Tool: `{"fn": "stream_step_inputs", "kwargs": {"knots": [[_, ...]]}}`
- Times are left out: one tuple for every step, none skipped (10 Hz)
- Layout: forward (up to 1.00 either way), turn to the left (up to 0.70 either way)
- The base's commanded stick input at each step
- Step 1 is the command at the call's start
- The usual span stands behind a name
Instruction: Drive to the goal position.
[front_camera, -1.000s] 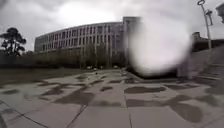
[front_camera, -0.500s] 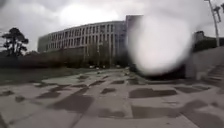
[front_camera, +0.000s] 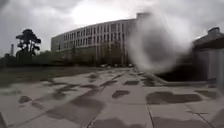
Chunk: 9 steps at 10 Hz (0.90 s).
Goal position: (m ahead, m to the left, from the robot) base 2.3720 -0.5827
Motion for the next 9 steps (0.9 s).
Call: {"fn": "stream_step_inputs", "kwargs": {"knots": [[0.70, 0.00], [0.70, 0.00], [0.70, 0.00], [0.70, 0.00], [0.70, 0.00], [0.70, 0.00], [0.70, 0.00], [0.70, 0.00], [0.70, 0.00]]}}
